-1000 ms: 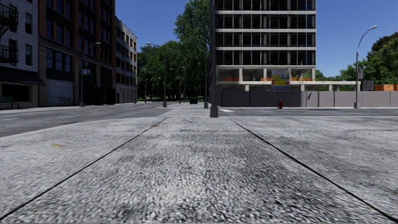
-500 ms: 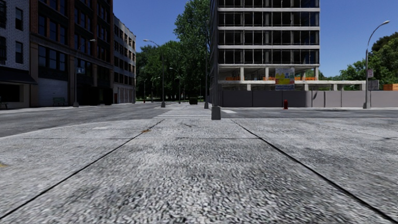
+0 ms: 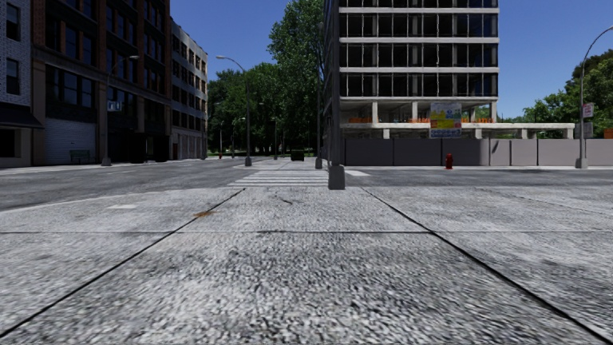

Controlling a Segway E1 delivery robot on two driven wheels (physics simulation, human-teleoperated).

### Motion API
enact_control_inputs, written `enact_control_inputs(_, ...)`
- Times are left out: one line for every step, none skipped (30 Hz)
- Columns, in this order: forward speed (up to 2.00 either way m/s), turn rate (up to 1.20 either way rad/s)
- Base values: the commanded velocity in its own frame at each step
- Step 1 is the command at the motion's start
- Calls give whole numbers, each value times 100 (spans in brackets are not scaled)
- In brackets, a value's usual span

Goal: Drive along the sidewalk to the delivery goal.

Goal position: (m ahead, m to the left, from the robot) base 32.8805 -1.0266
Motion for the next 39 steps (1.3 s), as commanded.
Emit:
enact_control_inputs(200, 0)
enact_control_inputs(200, 0)
enact_control_inputs(200, 0)
enact_control_inputs(200, 0)
enact_control_inputs(200, 0)
enact_control_inputs(200, 0)
enact_control_inputs(200, 0)
enact_control_inputs(200, 0)
enact_control_inputs(200, 0)
enact_control_inputs(200, 0)
enact_control_inputs(200, 0)
enact_control_inputs(200, 0)
enact_control_inputs(200, 0)
enact_control_inputs(200, 0)
enact_control_inputs(200, 0)
enact_control_inputs(200, 0)
enact_control_inputs(200, 0)
enact_control_inputs(200, 13)
enact_control_inputs(200, 18)
enact_control_inputs(200, 18)
enact_control_inputs(200, 18)
enact_control_inputs(200, 7)
enact_control_inputs(200, 0)
enact_control_inputs(200, 0)
enact_control_inputs(200, 0)
enact_control_inputs(200, 0)
enact_control_inputs(200, 0)
enact_control_inputs(200, 0)
enact_control_inputs(200, 0)
enact_control_inputs(200, 0)
enact_control_inputs(200, 0)
enact_control_inputs(200, 0)
enact_control_inputs(200, 0)
enact_control_inputs(200, 0)
enact_control_inputs(200, 0)
enact_control_inputs(200, 0)
enact_control_inputs(200, 0)
enact_control_inputs(200, 0)
enact_control_inputs(200, 0)
